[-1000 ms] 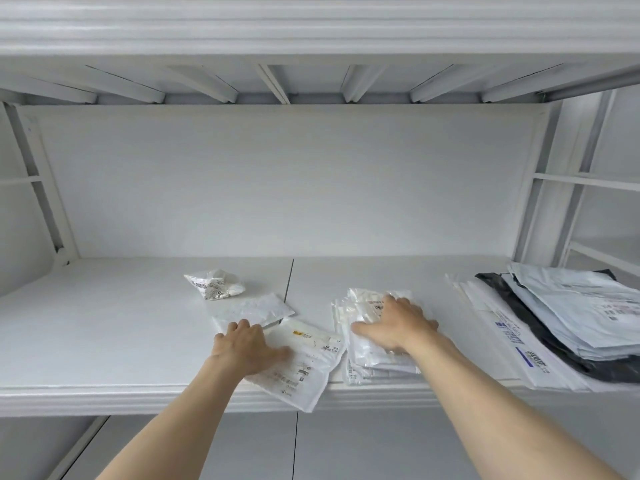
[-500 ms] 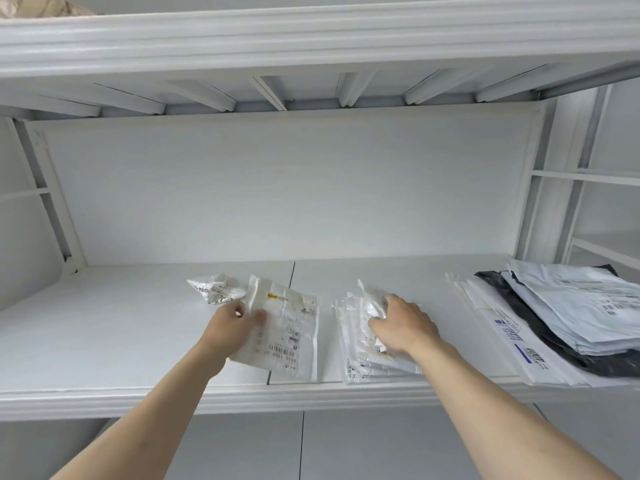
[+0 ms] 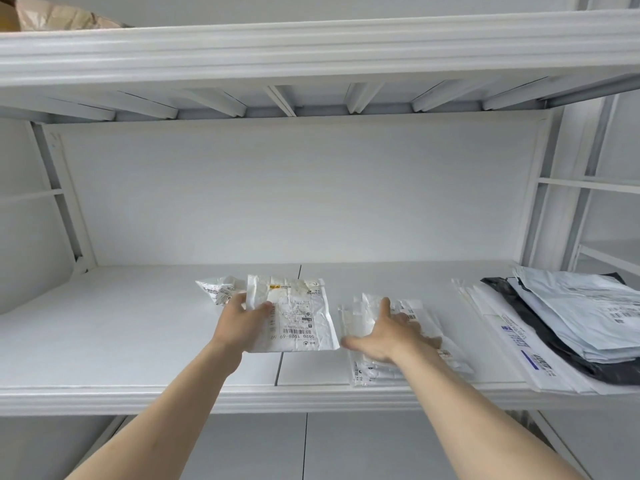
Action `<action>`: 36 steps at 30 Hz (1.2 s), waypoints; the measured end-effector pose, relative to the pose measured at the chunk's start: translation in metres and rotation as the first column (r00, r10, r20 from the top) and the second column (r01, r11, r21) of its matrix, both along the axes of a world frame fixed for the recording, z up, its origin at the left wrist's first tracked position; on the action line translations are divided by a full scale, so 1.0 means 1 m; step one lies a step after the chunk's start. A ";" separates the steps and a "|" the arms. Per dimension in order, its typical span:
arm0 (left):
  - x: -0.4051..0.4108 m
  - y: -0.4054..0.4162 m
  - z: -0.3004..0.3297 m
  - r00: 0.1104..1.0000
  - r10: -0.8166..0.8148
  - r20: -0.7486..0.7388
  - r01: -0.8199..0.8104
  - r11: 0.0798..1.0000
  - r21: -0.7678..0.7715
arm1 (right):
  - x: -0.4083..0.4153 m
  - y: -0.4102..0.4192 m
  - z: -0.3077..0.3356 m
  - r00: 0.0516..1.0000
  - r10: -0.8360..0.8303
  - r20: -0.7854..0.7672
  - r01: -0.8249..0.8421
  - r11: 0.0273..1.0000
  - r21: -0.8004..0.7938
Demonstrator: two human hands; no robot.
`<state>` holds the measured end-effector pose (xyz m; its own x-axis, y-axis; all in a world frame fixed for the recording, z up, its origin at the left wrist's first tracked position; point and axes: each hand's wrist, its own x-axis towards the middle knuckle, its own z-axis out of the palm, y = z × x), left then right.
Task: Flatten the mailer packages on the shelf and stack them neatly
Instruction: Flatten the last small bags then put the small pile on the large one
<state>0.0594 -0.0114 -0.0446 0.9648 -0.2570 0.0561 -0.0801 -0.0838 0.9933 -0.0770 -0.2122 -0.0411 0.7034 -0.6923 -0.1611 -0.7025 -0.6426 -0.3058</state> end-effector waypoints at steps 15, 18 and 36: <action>0.004 0.010 -0.021 0.996 0.001 -0.084 -0.004 0.999 -0.044 | 0.000 -0.032 0.018 0.981 0.040 0.190 -0.079 0.976 0.201; -0.001 0.002 -0.020 0.996 -0.012 -0.087 0.009 0.999 -0.043 | -0.007 -0.039 0.023 0.967 0.005 0.254 -0.056 0.980 0.193; -0.033 -0.084 -0.006 0.994 -0.107 -0.024 0.107 0.994 0.034 | -0.038 -0.052 0.023 0.830 -0.156 0.536 -0.038 0.942 0.334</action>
